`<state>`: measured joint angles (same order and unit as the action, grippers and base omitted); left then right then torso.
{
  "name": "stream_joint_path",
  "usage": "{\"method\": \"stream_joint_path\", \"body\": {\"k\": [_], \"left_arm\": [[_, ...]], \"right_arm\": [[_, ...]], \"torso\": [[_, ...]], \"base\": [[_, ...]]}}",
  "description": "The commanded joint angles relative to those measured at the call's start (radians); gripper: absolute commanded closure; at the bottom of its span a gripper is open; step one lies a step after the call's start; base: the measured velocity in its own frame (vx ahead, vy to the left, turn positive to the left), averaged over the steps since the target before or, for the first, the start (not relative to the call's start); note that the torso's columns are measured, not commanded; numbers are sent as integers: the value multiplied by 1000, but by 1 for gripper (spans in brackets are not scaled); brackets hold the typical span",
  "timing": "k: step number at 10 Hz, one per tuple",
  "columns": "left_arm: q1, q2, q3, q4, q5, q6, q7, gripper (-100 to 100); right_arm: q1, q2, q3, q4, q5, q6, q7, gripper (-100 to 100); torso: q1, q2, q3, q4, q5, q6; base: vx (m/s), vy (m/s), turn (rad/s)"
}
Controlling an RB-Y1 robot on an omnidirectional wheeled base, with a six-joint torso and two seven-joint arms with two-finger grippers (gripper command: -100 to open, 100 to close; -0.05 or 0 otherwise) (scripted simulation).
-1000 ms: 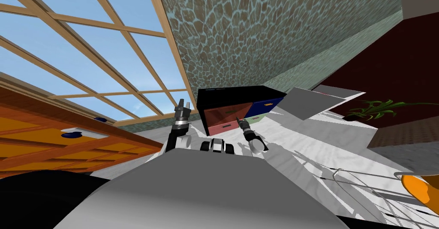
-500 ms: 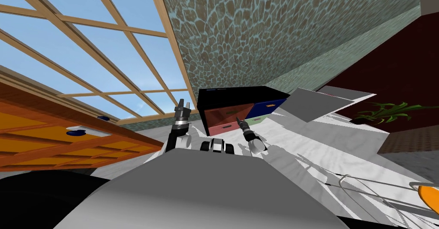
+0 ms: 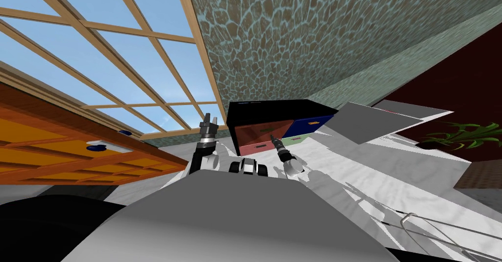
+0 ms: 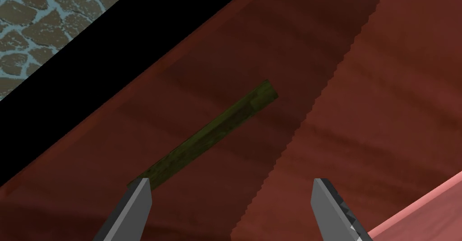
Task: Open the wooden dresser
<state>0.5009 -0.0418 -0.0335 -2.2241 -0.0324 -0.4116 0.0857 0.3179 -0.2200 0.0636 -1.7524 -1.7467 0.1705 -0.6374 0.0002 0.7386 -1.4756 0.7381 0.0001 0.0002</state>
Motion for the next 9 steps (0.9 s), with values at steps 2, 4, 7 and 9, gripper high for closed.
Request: {"method": "stream_joint_path", "body": {"k": [2, 4, 7, 9], "left_arm": [[0, 0, 0, 0, 0, 0, 0, 0], [0, 0, 0, 0, 0, 0, 0, 0], [0, 0, 0, 0, 0, 0, 0, 0], [0, 0, 0, 0, 0, 0, 0, 0]], "right_arm": [[-11, 20, -16, 46, -97, 34, -32, -100], [-16, 32, -22, 66, -143, 46, -47, -100], [-27, 87, -38, 113, -240, 76, -85, -100], [-32, 142, -46, 136, -297, 91, -104, -100]], "torso": [[0, 0, 0, 0, 0, 0], [0, -1, -1, 0, 0, 0], [0, -1, 0, 0, 0, 0], [0, -1, 0, 0, 0, 0]], "base": [[22, -3, 79], [28, -4, 88], [27, -3, 107], [25, -2, 83]]}}
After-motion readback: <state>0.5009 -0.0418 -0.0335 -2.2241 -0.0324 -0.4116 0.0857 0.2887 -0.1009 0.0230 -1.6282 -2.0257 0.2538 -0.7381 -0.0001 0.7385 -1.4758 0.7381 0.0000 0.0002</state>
